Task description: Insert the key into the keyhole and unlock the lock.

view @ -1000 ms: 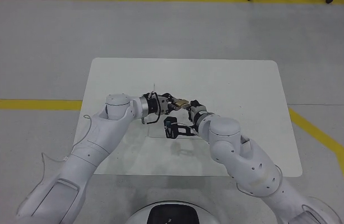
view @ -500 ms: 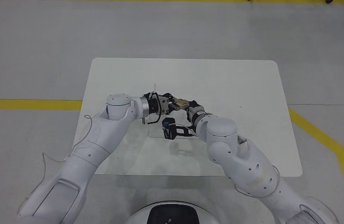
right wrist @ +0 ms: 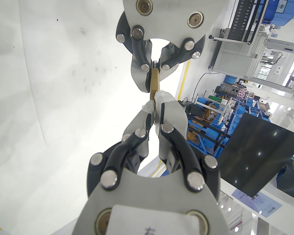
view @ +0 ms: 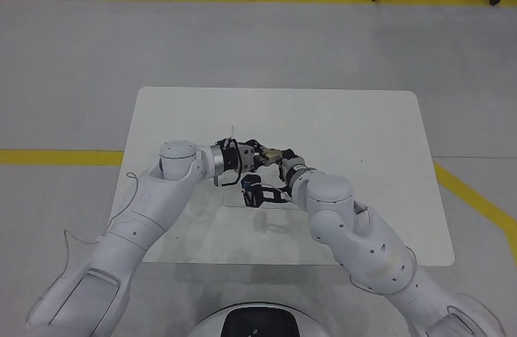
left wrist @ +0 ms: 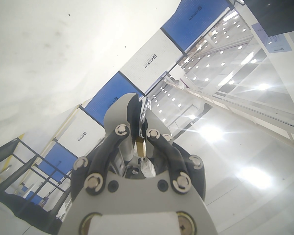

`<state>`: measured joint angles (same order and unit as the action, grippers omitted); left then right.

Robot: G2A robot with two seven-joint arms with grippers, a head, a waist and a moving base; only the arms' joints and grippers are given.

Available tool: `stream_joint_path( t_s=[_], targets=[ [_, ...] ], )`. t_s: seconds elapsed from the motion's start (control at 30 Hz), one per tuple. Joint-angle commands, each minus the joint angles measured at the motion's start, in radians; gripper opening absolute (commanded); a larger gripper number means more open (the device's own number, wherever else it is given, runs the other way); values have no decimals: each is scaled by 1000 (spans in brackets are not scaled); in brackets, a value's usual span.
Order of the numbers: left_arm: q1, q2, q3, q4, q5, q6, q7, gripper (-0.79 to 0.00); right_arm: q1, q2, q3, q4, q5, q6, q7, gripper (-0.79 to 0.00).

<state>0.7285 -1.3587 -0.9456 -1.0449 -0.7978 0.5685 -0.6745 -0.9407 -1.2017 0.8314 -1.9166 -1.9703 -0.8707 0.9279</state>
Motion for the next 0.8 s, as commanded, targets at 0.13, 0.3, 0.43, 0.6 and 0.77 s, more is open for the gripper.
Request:
stream_joint_path(
  t_s=[0.13,0.3,0.43,0.6,0.77],
  targets=[
    [-3,0,-6,3,0,-1,-2,-785,-9,-4,15,-8,1,-6,2,-394],
    [-3,0,-9,1,4,-2,-2,-785,-21,-5,28,-30,-11,-10,-3,-431],
    [0,1,-14,-8,10,-3,-2,-785,-46,-1,56,-69,-19,-10,-12,-434],
    [11,5,-29,-19,17,-57,-16,-785,-95,9,124,-122,7,-3,-69,-431],
    [30,11,-54,-31,52,-207,-43,-785,-159,24,239,-165,80,37,-216,-480]
  ],
)
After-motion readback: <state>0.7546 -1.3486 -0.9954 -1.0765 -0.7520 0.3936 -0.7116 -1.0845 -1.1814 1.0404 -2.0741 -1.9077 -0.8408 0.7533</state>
